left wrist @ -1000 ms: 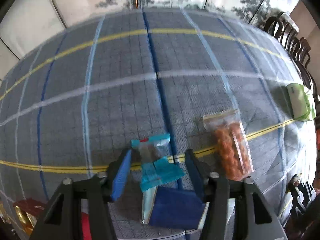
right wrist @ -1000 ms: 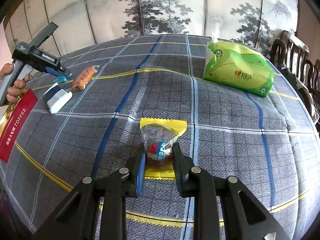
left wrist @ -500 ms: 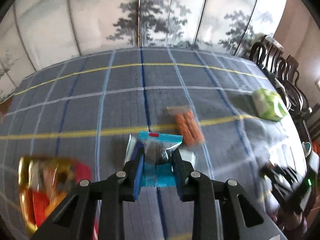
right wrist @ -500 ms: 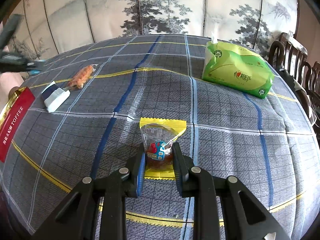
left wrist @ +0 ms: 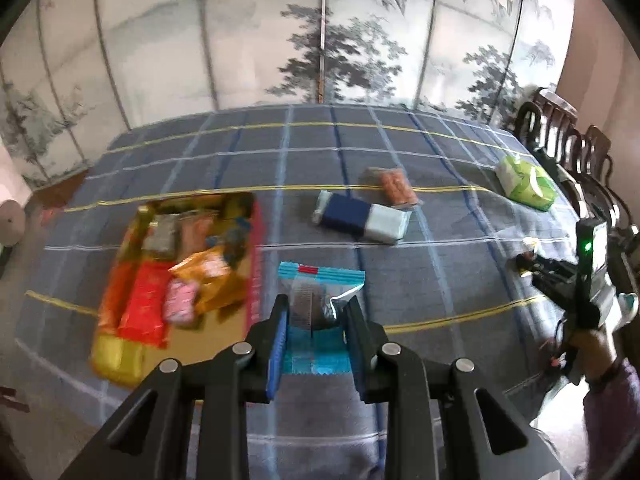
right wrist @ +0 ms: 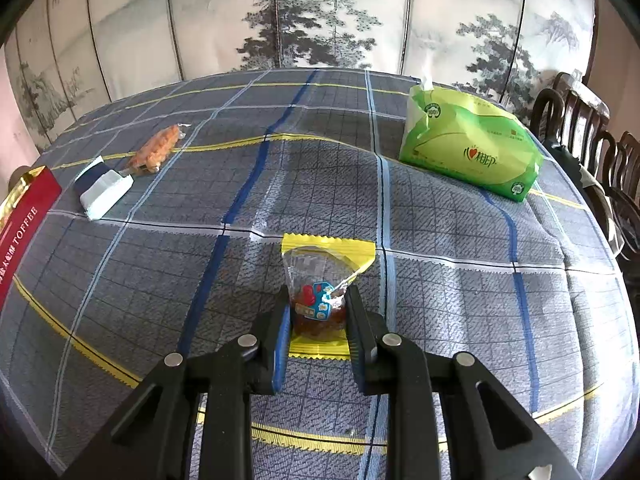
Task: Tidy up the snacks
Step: 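Carry the teal-edged bag into the gold tray and open the left tool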
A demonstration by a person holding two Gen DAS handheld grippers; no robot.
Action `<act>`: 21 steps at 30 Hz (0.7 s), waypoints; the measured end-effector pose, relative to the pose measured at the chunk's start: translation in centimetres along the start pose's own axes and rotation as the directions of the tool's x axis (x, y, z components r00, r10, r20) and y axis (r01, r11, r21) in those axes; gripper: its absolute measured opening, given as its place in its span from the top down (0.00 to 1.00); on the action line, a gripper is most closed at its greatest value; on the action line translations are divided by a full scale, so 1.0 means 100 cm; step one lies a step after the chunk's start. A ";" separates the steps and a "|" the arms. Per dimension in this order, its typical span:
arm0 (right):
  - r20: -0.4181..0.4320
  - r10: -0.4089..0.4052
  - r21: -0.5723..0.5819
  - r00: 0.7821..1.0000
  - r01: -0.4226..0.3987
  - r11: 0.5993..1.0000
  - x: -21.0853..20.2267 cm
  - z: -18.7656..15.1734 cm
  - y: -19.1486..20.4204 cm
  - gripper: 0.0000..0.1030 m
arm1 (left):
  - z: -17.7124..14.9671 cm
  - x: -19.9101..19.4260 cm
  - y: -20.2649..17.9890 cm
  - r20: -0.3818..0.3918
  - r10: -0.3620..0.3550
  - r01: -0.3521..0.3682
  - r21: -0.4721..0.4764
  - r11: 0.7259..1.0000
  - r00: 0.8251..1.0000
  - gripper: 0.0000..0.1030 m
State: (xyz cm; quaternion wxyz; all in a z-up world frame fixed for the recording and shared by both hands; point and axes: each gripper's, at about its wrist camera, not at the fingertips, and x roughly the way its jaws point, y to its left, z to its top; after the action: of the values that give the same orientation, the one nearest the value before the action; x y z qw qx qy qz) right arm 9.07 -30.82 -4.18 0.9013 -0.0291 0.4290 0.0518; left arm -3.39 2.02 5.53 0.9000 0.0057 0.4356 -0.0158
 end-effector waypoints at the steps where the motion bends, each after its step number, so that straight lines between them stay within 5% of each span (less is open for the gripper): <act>1: 0.000 -0.003 -0.002 1.000 0.003 1.000 0.000 0.000 0.001 0.78 | -0.004 -0.003 0.004 0.009 0.014 -0.014 0.000 1.000 1.000 0.74; 21: 0.003 -0.049 -0.036 0.999 0.049 0.998 -0.002 0.000 0.007 0.78 | -0.041 -0.001 0.082 -0.005 0.131 -0.131 -0.098 0.987 0.991 0.73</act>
State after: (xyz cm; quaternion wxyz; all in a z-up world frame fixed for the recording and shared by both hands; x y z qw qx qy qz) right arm 8.89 -30.14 -4.07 0.9022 -0.0560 0.4261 0.0375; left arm -6.38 10.32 2.99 0.8986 -0.0098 0.4339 0.0645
